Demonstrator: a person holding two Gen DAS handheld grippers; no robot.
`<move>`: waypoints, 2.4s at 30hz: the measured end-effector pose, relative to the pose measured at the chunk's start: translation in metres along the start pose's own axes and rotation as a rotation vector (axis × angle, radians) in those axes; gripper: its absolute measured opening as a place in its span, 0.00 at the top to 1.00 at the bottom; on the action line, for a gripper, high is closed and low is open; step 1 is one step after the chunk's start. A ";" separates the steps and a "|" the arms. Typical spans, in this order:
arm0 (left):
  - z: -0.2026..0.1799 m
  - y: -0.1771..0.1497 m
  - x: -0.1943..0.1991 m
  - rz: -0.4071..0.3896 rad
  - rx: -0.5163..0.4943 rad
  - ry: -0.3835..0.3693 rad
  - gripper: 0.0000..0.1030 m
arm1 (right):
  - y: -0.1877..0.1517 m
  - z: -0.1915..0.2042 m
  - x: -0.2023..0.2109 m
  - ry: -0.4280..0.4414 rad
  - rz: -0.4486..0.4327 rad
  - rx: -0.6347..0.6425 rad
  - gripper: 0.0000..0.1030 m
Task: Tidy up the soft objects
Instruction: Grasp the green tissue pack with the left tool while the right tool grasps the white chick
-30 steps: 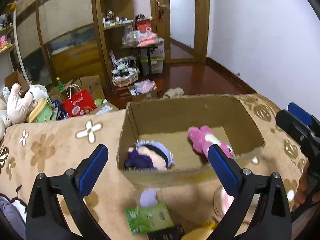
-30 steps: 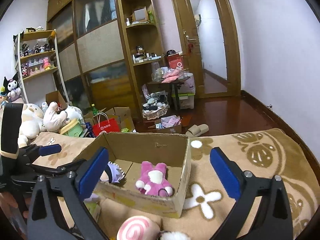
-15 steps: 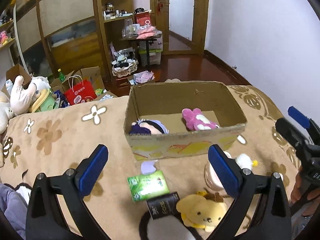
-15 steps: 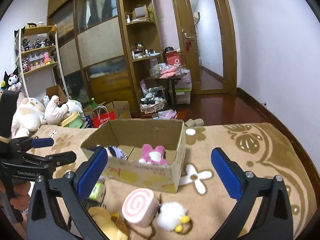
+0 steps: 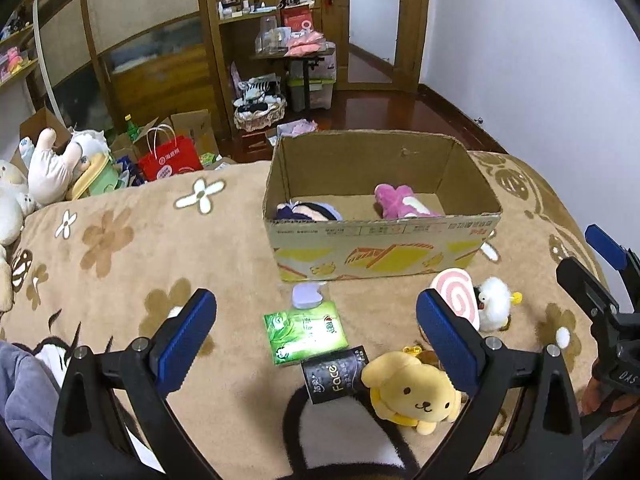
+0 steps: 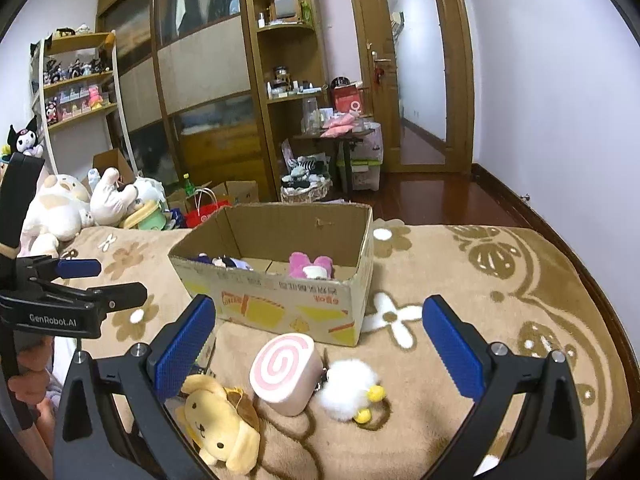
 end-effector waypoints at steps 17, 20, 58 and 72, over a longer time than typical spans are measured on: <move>0.010 -0.012 -0.061 0.127 0.045 0.007 0.04 | -0.031 -0.038 -0.044 -0.084 0.157 -0.114 0.00; 0.010 -0.015 -0.070 0.148 0.051 0.007 0.04 | -0.038 -0.044 -0.052 -0.084 0.195 -0.141 0.00; 0.007 -0.053 -0.135 0.339 0.044 0.007 0.25 | -0.096 -0.045 -0.109 -0.032 0.510 -0.193 0.39; 0.023 -0.047 -0.126 0.307 0.091 0.010 0.26 | -0.069 -0.046 -0.085 0.054 0.382 -0.248 0.70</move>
Point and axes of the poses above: each gripper's, at about its wrist camera, not at the fingertips, and x roughly against the way its jaws point, z to its left, y to its top, the point moved 6 cm from there along -x, roughly the way its jaws point, and after that the axes turned 3 degrees about y, right-handed, at the moved point
